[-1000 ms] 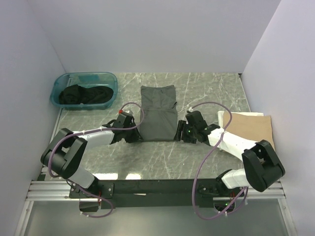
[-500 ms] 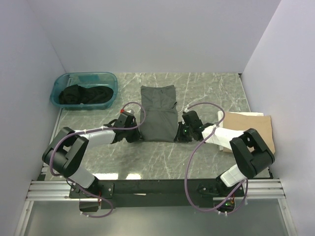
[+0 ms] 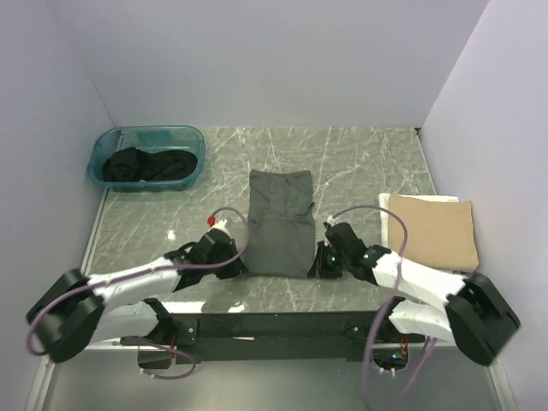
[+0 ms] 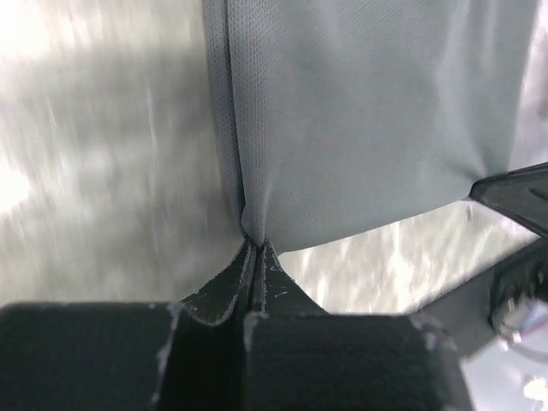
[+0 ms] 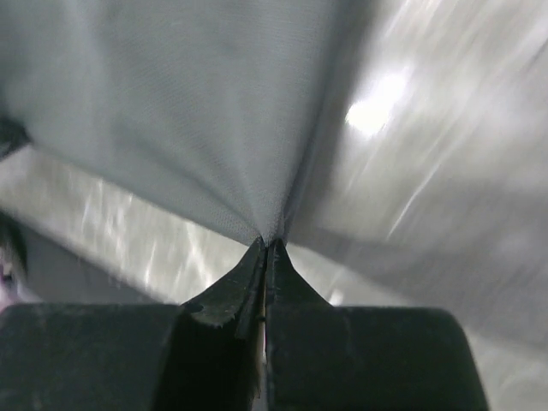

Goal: Fold and stack the t-shirts
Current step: Fold the tshirt

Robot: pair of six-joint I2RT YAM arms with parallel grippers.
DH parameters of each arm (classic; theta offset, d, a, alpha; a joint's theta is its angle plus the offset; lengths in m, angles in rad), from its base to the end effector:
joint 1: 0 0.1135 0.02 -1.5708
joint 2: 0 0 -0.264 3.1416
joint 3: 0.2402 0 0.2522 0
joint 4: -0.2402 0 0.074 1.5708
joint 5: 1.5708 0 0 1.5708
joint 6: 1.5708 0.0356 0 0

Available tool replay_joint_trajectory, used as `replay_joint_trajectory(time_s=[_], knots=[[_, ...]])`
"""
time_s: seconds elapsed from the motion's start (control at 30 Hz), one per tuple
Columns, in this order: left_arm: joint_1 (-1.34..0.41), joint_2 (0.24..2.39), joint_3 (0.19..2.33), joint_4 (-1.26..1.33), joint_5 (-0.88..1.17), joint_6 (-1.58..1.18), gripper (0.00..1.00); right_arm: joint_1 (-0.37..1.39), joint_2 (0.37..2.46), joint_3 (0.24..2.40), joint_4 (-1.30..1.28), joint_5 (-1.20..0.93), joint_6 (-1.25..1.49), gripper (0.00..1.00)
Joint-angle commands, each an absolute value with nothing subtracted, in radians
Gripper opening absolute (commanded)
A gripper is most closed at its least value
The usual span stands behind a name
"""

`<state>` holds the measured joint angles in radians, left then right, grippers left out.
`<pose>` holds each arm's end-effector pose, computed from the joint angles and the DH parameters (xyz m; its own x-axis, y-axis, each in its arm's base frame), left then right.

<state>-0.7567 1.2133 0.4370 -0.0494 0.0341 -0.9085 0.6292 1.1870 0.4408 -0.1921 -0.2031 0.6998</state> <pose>0.1582 -0.1511 0.1514 -0.8830 -0.2502 -0.3972 0.0108 0.8350 -0.5501 0.1624 0.1271 0.1482 -0.9322 0.1017 -0.3474 -0.0947 0.8578 0.5052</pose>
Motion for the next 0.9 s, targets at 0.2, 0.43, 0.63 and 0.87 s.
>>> replay_joint_trajectory(time_s=[0.2,0.43,0.63,0.87], knots=[[-1.038,0.835,0.345,-0.239,-0.109,-1.157,0.01,0.801,0.746,0.373,-0.472,-0.179,0.9,0.0],[-1.112,0.802,0.454,-0.274,-0.225,-1.157,0.01,0.807,0.683,0.53,-0.647,-0.026,0.865,0.0],[-1.111,0.889,0.612,-0.431,-0.451,-1.198,0.01,0.747,0.784,0.693,-0.699,0.049,0.769,0.0],[-1.054,1.057,0.822,-0.532,-0.583,-1.175,0.01,0.58,0.873,0.83,-0.624,-0.037,0.644,0.0]])
